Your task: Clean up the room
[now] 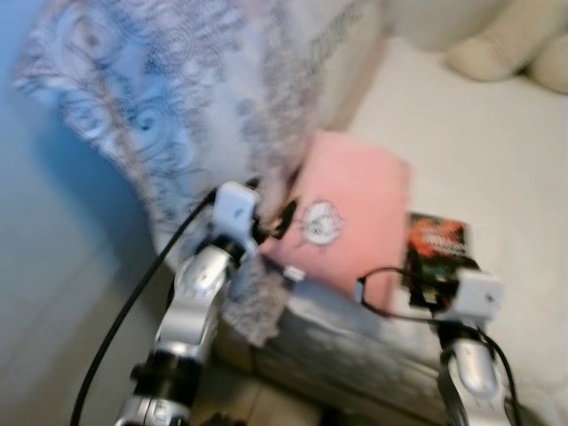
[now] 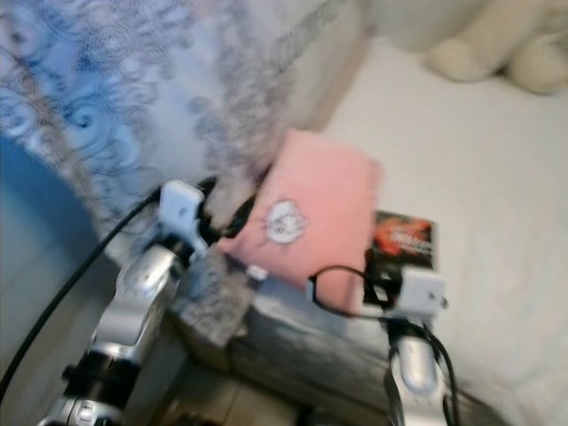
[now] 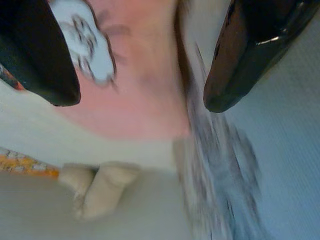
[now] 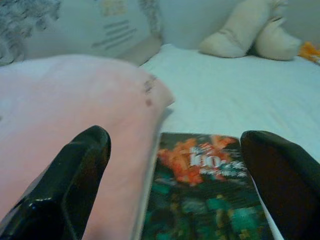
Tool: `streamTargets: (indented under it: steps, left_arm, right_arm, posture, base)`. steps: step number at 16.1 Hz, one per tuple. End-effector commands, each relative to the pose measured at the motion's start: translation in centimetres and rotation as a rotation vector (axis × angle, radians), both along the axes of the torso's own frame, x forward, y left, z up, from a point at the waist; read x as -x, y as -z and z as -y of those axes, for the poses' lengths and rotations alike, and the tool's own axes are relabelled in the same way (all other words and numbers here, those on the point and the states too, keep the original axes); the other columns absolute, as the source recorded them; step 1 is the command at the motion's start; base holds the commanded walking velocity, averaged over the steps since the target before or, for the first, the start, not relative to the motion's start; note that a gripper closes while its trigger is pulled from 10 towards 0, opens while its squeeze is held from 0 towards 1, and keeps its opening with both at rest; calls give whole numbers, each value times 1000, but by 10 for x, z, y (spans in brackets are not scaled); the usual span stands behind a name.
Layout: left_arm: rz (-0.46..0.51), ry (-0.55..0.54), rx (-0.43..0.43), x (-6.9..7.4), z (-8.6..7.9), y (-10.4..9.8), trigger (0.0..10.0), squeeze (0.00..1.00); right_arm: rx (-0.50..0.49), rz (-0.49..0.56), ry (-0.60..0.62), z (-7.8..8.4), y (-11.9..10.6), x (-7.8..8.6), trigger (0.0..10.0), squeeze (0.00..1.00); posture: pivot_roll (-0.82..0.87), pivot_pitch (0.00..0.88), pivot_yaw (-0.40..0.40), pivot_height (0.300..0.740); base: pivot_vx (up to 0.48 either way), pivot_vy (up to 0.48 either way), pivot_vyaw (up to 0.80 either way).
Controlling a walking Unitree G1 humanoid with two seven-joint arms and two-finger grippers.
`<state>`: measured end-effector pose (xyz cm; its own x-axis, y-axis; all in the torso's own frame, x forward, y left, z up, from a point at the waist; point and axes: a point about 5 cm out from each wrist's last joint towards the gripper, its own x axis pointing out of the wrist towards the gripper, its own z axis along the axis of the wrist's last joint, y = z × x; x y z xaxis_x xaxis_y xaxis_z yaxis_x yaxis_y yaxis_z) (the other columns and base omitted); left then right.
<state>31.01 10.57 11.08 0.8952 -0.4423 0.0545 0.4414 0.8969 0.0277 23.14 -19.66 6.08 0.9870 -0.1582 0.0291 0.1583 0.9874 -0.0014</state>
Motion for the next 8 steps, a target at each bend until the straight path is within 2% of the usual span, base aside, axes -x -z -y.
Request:
streamTargets:
  steps: [1, 2, 3, 4, 8]
  left_arm:
    - [-39, -40, 5, 2, -2, 11, 10000, 0]
    - [-13, -34, 32, 1, 6, 4, 10000, 0]
    - [7, -32, 52, 3, 9, 0, 10000, 0]
    - [0, -34, 61, 7, 8, 2, 10000, 0]
    - [6, -52, 56, 10, 2, 6, 10000, 0]
  right_arm:
    - [-2, -40, 35, 4, 5, -8, 10000, 0]
    - [-31, -48, 60, 7, 4, -15, 10000, 0]
    - [-38, -42, 35, 5, 0, -18, 10000, 0]
    - [-17, -49, 19, 3, -2, -19, 10000, 0]
    - [34, -83, 1, 1, 5, -11, 10000, 0]
  posture:
    - [30, 0, -12, 740]
    - [33, 0, -22, 740]
    - [33, 0, -26, 740]
    - [33, 0, -31, 740]
    - [37, 0, -43, 740]
  base:
    - [0, -420, 0]
    - [0, -420, 0]
    - [0, -428, 0]
    - [0, -442, 0]
    - [0, -449, 0]
